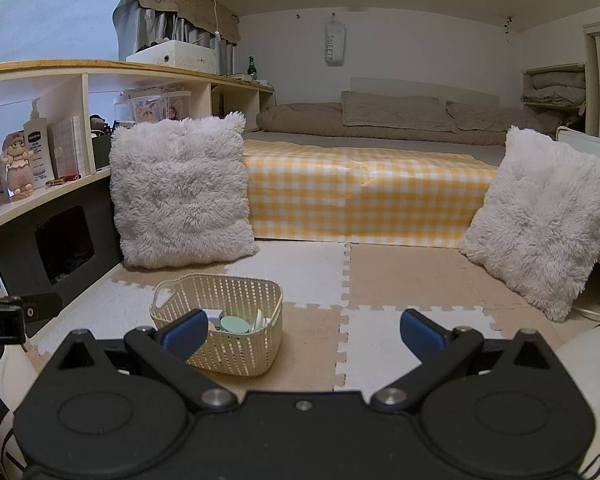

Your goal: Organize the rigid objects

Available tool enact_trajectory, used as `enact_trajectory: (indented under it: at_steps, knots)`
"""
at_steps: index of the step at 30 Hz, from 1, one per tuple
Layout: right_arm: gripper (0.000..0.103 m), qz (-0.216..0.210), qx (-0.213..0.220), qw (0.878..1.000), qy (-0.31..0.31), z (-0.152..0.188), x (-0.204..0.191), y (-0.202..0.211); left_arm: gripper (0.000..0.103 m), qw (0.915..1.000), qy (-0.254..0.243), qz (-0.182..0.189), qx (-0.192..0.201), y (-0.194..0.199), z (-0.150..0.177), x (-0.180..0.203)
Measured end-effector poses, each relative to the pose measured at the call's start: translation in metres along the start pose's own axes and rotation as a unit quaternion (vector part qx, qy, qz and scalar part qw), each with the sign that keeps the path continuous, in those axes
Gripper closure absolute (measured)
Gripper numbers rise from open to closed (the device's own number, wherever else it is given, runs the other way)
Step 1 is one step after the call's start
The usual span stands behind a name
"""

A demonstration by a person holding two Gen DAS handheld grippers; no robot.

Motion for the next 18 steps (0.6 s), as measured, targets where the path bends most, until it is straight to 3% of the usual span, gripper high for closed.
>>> enact_trajectory:
  at_steps: [18]
  knots:
    - [0.000, 0.000, 0.000, 1.000, 0.002, 0.0003, 0.0014, -0.0001, 0.000, 1.0000, 0.000, 0.000, 0.000, 0.0001, 0.0003, 0.0001]
Point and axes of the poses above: each gripper's, at about its wrist camera, not at the fingertips, and y roughly against the way its jaws point, x to its right, z to its underside, the point moved 8 cm from there along -y, roughly the way its jaws point, and after that the axes turned 10 degrees about y, right-handed, at the moved point
